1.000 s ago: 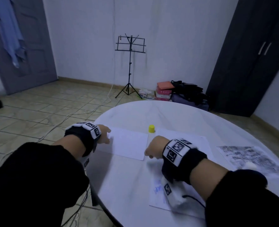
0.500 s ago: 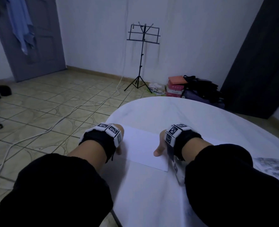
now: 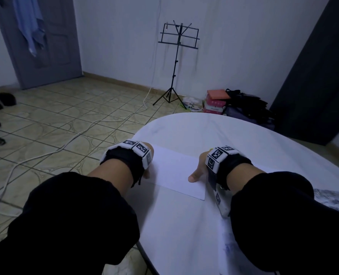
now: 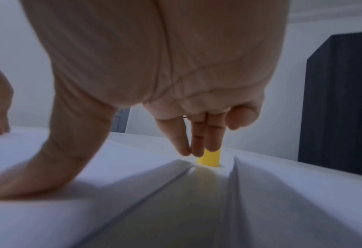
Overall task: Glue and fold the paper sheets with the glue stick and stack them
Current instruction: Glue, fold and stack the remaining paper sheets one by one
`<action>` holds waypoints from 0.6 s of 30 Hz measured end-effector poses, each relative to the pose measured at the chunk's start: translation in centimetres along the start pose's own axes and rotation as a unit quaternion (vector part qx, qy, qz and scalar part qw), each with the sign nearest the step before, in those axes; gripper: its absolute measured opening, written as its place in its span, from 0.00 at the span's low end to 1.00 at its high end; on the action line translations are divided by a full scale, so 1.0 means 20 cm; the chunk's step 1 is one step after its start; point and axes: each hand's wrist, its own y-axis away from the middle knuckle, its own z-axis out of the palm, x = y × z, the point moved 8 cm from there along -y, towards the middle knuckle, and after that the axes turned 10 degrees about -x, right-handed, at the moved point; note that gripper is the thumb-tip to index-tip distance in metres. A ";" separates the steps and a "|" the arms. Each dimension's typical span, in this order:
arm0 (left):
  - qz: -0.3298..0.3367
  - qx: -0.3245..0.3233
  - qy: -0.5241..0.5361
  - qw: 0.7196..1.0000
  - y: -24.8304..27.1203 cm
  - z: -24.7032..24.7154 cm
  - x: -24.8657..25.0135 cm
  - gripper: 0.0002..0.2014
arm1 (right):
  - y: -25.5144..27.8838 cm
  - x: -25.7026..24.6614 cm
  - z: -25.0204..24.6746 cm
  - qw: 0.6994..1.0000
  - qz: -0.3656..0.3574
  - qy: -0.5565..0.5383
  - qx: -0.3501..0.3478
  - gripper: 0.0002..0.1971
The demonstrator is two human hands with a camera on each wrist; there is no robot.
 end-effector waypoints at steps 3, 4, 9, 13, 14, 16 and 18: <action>-0.040 -0.006 0.014 0.999 -0.21 0.02 -0.05 0.34 | -0.01 0.00 0.01 1.000 0.002 -0.005 -0.015 0.31; -0.041 0.005 0.001 0.999 -0.20 0.00 -0.03 0.32 | -0.02 -0.01 0.01 1.000 0.004 -0.004 -0.013 0.30; -0.046 0.040 -0.035 0.998 0.00 -0.03 0.03 0.28 | -0.02 -0.04 -0.02 0.999 0.011 -0.041 0.028 0.28; -0.043 0.033 -0.038 0.998 -0.01 -0.04 0.03 0.28 | 0.04 -0.06 -0.02 0.987 -0.018 -0.138 0.079 0.24; -0.045 0.032 -0.040 0.998 -0.02 -0.04 0.02 0.29 | 0.06 -0.05 0.00 0.981 -0.025 -0.182 0.068 0.23; -0.055 0.030 -0.020 0.998 -0.05 -0.03 -0.01 0.30 | 0.05 -0.06 0.06 0.948 -0.047 -0.313 0.019 0.18; -0.049 0.030 0.003 0.998 -0.12 -0.03 -0.02 0.30 | 0.04 -0.06 0.12 0.890 -0.063 -0.452 -0.011 0.14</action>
